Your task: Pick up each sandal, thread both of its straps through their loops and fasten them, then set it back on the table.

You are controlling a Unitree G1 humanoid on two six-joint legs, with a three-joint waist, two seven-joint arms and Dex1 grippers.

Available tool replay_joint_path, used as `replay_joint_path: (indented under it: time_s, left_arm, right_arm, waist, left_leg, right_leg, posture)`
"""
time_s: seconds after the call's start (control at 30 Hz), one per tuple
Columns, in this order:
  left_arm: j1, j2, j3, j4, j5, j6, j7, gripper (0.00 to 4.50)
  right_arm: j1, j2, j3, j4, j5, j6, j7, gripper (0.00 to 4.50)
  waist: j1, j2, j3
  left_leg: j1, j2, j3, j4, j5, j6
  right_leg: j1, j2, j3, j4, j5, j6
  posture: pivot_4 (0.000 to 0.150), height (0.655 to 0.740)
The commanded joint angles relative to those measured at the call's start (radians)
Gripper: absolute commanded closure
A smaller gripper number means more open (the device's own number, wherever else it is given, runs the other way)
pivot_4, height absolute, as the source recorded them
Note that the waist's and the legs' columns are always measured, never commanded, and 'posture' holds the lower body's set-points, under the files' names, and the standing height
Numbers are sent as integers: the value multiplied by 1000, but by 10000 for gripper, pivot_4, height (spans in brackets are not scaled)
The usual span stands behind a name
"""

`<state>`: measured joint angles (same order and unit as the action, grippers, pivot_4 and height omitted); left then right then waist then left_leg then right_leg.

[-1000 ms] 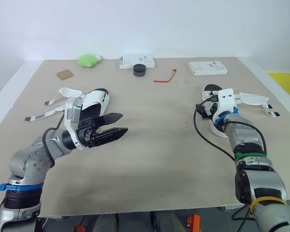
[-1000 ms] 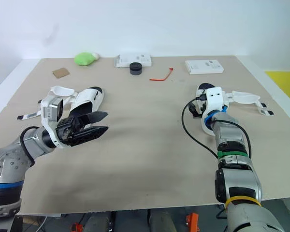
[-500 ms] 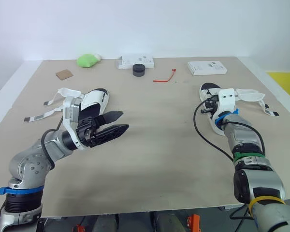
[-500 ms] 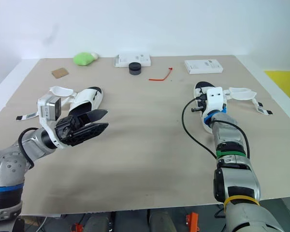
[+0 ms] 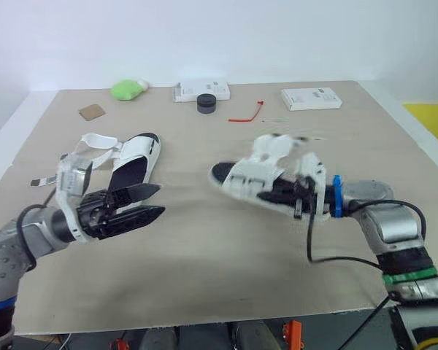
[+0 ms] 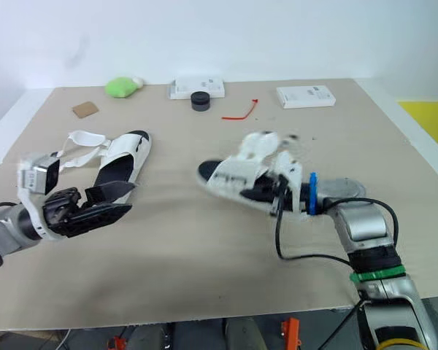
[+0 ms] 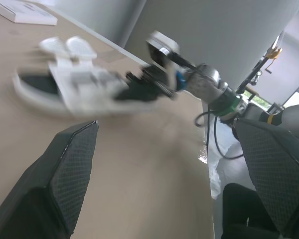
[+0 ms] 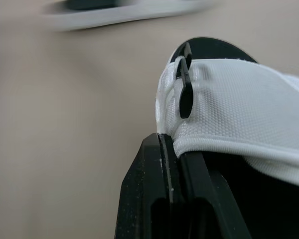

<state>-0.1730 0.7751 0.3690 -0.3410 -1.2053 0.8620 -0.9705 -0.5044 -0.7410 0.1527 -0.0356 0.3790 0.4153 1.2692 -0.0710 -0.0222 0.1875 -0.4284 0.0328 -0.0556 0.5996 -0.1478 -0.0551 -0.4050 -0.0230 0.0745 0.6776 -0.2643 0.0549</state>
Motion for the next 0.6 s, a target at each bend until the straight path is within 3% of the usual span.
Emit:
replay_joint_path:
  time_s: [0.03,0.23,0.37,0.6]
  left_arm:
    - [13,43,54,-23,-48,24,-27,0]
    - [64,112,23,-54,17,14,-106,0]
    - [91,143,-49,-61,174,-74,-167,0]
    - [31,86,-234,-26,415,-282,-219,0]
  right_arm:
    - [15,-50,56,-104,-8,-65,129,44715]
    - [6,-72,115,-132,-12,-98,230,44715]
    - [-31,-34,142,-56,-59,-139,222,44715]
    - [-40,-5,135,-25,-53,-118,218,44715]
  waist:
    - [1,-1,0]
    - [2,-2,0]
    - [2,-2,1]
    - [10,-2,1]
  left_leg:
    - [0,0,0,1,0,0]
    - [0,0,1,2,0,0]
    - [0,0,1,2,0,0]
    - [-1,0,1,2,0,-1]
  right_leg:
    - [0,0,0,0,-1,-2]
    - [0,-1,0,0,-1,-2]
    - [-1,-1,0,0,-1,-3]
    - [-1,-1,0,0,-1,-4]
  posture:
    - [1500,7400]
    - [1500,7400]
    - [1500,7400]
    - [1500,7400]
